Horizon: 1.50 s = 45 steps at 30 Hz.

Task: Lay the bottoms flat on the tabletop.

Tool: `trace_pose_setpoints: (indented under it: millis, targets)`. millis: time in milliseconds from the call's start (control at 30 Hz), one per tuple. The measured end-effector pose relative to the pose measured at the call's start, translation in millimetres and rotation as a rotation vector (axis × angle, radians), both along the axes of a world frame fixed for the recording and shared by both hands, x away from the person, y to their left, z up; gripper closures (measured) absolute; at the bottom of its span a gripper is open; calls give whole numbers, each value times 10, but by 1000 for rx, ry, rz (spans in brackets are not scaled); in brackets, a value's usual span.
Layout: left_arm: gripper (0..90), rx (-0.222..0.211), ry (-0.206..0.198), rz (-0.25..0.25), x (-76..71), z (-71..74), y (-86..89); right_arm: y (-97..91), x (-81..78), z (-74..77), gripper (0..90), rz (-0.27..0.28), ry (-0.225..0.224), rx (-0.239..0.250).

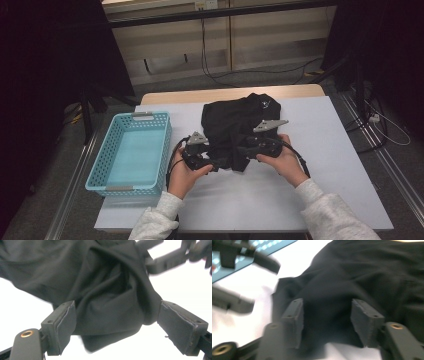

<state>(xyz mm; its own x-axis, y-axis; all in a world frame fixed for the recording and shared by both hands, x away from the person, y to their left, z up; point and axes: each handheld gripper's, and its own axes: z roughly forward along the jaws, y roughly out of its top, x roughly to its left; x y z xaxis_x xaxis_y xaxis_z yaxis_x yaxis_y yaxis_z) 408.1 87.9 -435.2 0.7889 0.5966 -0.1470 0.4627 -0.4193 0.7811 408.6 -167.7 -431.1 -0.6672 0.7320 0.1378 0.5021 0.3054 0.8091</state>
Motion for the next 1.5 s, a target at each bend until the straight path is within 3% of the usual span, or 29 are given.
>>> trace_pose_setpoints:
  millis: [167,333,467,533,567,633,767,900,1000,1033,1100,1233,1367,1433,1500]
  targets:
    - [191,39,-11,-40,-34,-119,-170,-197,16,37,340,-122,8,9]
    - [190,66,-32,-69,-53,-179,-350,-368,-23,76,335,-187,-21,20]
    - [196,105,-26,-88,-60,-252,-474,-499,-59,45,329,-228,-14,13]
    - [220,122,-44,-95,-79,-258,-524,-565,-78,33,329,-246,-9,12]
    - [243,135,-54,-100,-86,-254,-544,-591,-85,33,329,-255,-13,12]
    - [377,156,-55,-98,-92,-238,-555,-649,-104,36,329,-276,-14,22]
    - [548,161,-48,-84,-93,-220,-548,-713,-119,12,326,-300,-10,18]
    - [762,130,13,-61,-84,-208,-511,-712,-120,-2,322,-292,-13,1]
    - [795,116,47,-32,-64,-184,-491,-691,-113,-9,322,-281,-17,-7]
    - [798,74,82,-33,-37,-163,-458,-685,-111,-12,322,-279,-15,-9]
    - [801,33,90,-17,-1,-90,-390,-669,-106,-25,323,-270,-12,-22]
    - [801,-64,62,54,85,162,-169,-618,-87,-61,356,-245,0,-29]
    - [800,-92,11,118,143,281,1,-470,-72,-110,421,-180,-1,-72]
    - [799,-124,19,148,172,286,61,-384,-55,-126,432,-147,-4,-87]
    - [798,-123,13,155,187,286,88,-306,-30,-136,461,-124,-6,-90]
